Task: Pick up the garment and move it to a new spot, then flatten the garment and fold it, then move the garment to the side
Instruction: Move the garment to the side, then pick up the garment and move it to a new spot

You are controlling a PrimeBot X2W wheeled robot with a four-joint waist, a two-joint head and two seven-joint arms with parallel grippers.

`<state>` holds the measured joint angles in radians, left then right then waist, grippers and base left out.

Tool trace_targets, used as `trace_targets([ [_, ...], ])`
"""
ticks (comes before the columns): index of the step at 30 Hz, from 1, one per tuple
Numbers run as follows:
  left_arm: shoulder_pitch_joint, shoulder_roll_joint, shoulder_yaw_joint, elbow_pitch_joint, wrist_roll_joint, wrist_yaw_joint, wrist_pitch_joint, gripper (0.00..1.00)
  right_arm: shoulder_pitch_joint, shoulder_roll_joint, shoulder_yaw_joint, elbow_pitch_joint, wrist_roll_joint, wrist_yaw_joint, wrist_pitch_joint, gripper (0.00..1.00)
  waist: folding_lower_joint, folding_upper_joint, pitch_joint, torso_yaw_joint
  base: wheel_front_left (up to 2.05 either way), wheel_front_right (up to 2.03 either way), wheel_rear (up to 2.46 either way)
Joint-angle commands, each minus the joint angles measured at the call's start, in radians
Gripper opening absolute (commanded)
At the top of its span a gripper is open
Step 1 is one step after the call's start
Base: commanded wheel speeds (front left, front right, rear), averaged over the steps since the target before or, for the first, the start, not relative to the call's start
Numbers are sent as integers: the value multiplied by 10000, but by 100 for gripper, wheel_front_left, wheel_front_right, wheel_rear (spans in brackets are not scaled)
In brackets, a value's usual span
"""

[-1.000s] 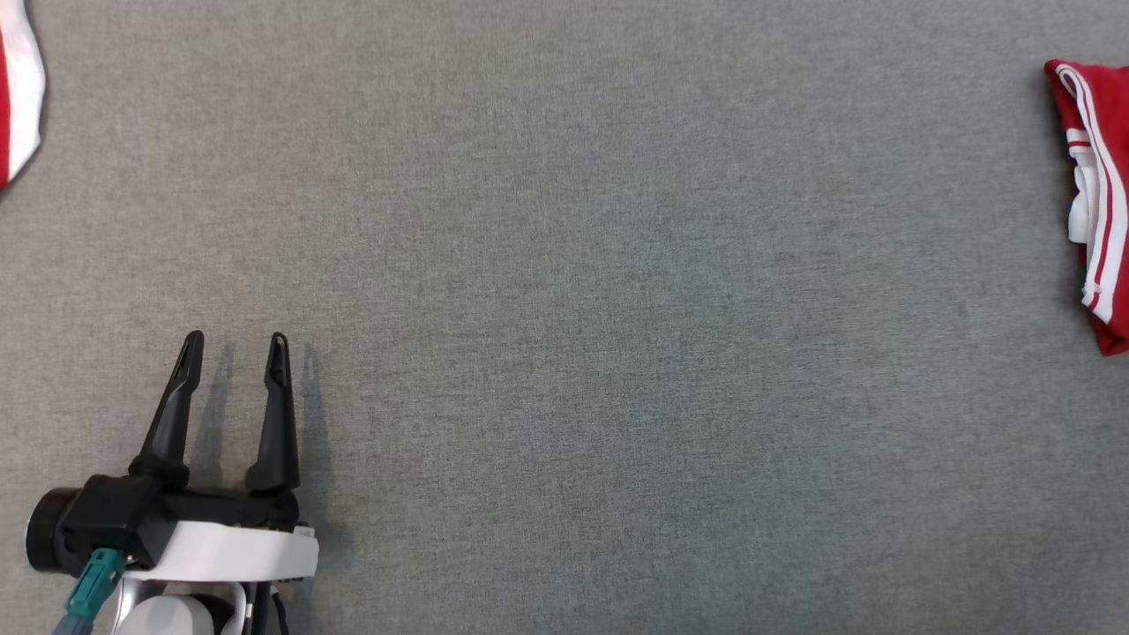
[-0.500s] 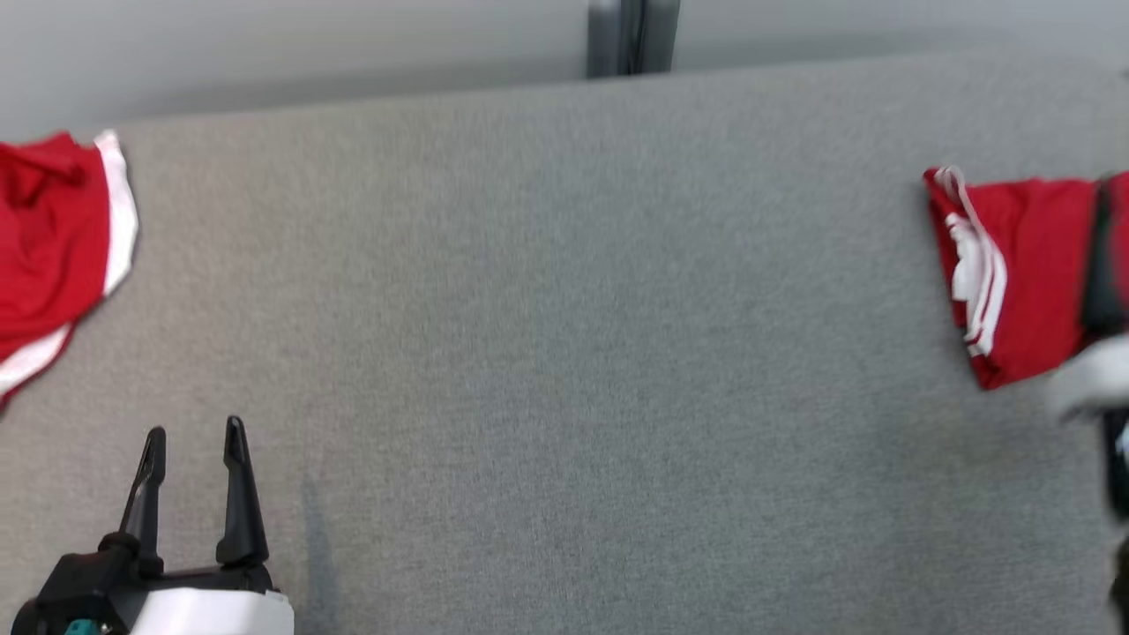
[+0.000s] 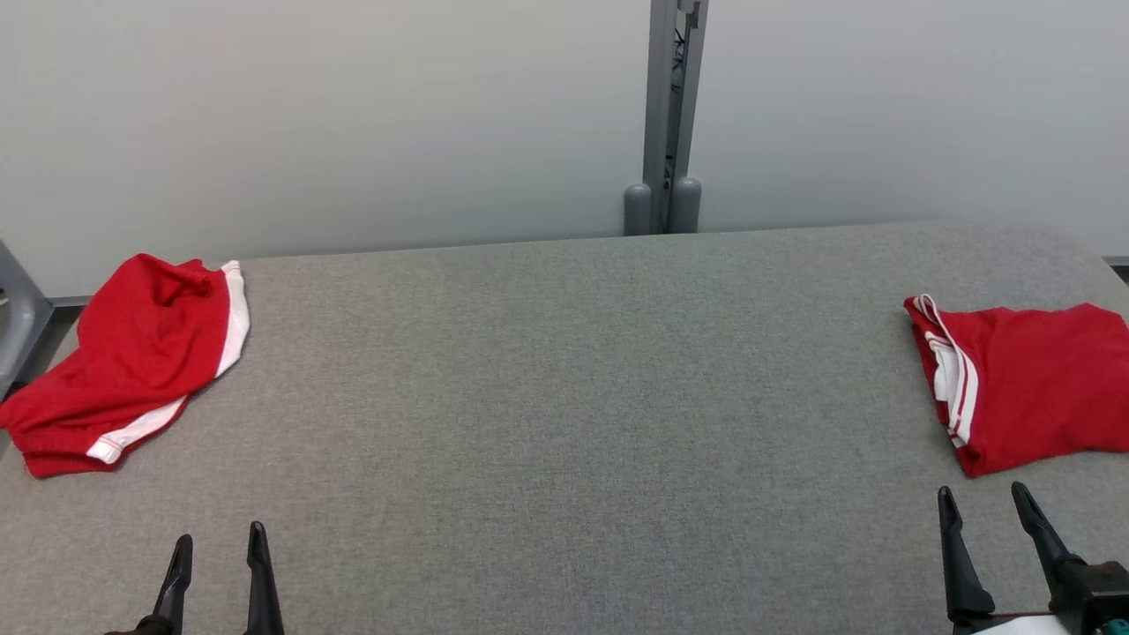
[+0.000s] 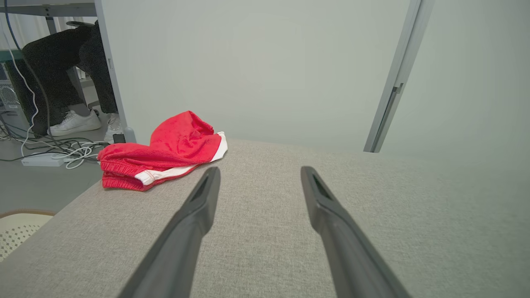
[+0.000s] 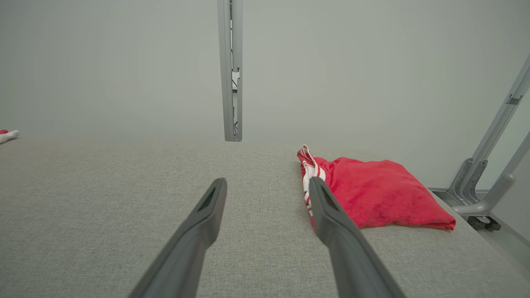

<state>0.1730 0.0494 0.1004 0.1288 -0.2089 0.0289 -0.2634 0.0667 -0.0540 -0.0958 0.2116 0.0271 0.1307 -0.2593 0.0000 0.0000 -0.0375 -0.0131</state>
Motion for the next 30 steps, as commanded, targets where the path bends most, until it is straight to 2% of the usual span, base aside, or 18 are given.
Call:
trace_targets([
  [1,72,34,-60,85,44,33,-14,100,136,-17,-86,-24,-58,1,-70,100,0,0,-298,308,0,0,0],
  [19,-187,31,37,537,294,-546,-14,100,373,12,265,84,708,1,-78,100,0,0,-327,72,0,0,0],
  [26,-136,31,-58,505,335,-542,-14,100,459,13,205,118,716,1,-78,100,0,0,-285,183,0,0,0],
  [30,-224,36,-101,443,360,-495,-15,100,505,15,202,82,846,1,-72,100,0,0,-276,527,0,0,0],
])
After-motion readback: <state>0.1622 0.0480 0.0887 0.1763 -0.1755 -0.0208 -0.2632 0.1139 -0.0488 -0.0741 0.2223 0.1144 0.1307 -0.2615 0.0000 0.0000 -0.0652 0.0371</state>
